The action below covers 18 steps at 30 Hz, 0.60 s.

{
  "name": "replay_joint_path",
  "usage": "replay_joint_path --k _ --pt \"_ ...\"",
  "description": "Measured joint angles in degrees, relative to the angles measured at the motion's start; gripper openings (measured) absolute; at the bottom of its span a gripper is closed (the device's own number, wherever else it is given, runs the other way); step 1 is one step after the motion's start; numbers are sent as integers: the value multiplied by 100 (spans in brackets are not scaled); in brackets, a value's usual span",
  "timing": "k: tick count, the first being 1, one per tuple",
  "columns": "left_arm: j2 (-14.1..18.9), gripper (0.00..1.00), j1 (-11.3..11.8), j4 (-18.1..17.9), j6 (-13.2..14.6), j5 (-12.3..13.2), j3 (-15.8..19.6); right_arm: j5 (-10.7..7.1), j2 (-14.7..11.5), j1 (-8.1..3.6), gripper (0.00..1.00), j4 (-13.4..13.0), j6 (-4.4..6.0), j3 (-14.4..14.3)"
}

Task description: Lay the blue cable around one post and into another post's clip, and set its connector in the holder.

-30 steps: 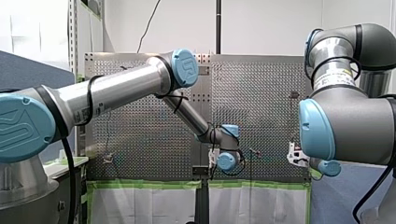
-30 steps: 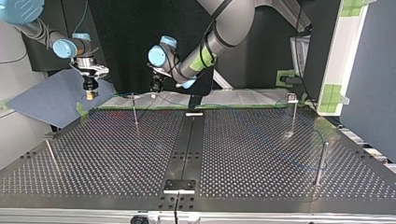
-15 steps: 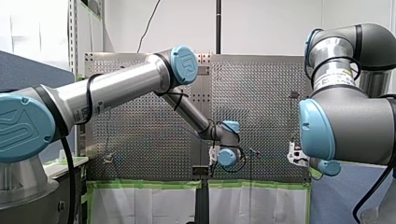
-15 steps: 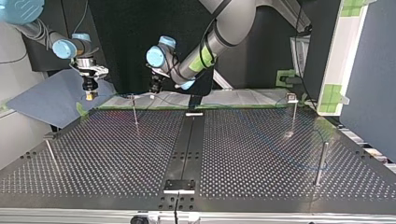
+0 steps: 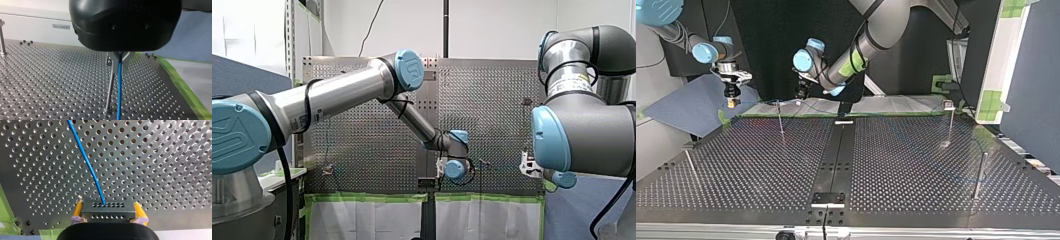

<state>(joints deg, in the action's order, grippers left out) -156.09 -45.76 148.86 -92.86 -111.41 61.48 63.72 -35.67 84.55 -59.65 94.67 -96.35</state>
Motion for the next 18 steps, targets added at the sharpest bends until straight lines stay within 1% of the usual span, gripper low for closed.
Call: replay_joint_path --k 6,18 --pt "-2 2 24 -76 -82 97 122 1 1 18 0 -4 1 4" --pt "-3 2 58 -74 -167 142 78 1 1 38 0 -4 32 17"
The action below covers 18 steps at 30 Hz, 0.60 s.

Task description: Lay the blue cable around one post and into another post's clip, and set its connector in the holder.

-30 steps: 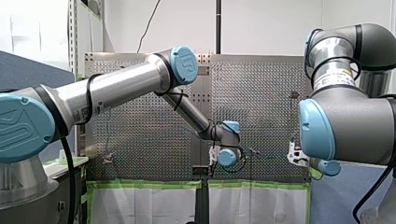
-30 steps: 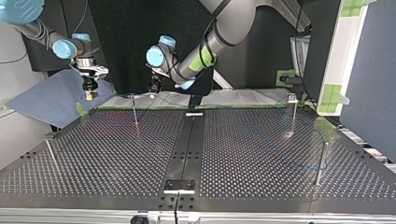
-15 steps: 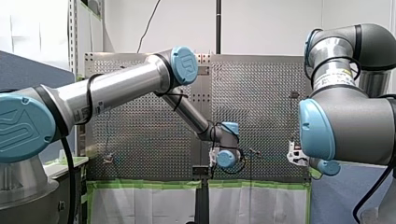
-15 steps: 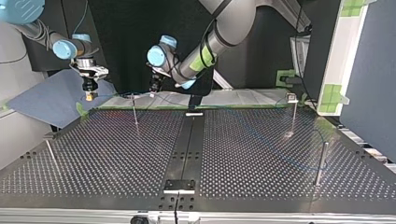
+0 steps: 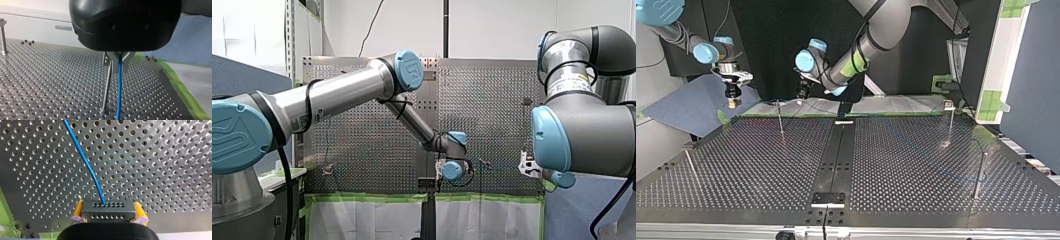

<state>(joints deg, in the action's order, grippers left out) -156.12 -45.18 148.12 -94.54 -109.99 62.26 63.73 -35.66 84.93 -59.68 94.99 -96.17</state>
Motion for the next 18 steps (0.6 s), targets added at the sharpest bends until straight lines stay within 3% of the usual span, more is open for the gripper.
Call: replay_joint_path --k 18 --pt "-16 2 109 109 -63 124 -73 88 0 19 0 0 21 30"
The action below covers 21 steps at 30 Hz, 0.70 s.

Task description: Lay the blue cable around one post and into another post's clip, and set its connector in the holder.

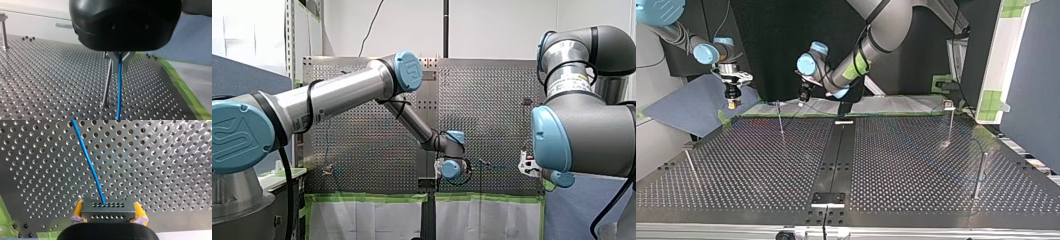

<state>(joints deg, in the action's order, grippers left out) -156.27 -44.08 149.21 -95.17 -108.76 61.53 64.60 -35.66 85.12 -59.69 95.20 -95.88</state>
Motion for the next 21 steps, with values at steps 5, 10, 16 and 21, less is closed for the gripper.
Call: replay_joint_path --k 5,10,16,21 --pt "-1 2 34 4 -49 7 -10 25 0 4 0 -6 9 8" --pt "-8 2 55 20 -80 31 -12 25 1 6 0 -9 16 9" --pt "-10 2 63 46 -116 86 -12 28 0 5 0 -3 14 9" --pt "-12 2 63 52 -137 115 -11 23 0 9 0 4 10 10"
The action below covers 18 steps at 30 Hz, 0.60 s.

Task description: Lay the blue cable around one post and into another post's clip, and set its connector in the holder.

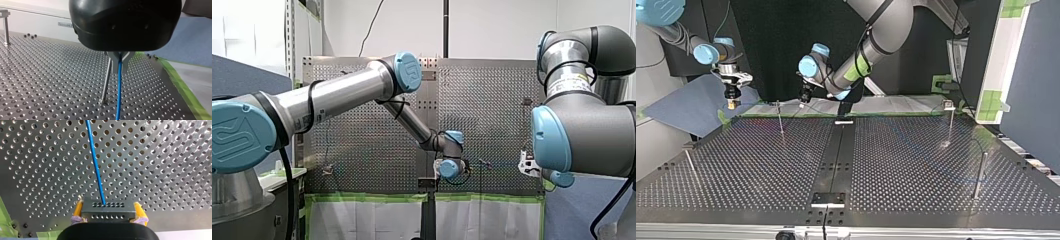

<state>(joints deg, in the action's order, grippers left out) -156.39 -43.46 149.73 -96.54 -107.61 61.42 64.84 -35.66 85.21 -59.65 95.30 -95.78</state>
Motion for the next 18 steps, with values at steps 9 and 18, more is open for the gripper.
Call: replay_joint_path --k 9,18 --pt "6 11 0 42 -69 47 0 -5 0 44 0 13 -9 -2" --pt "13 92 1 114 -130 293 -1 -5 -1 60 0 15 -10 -4"
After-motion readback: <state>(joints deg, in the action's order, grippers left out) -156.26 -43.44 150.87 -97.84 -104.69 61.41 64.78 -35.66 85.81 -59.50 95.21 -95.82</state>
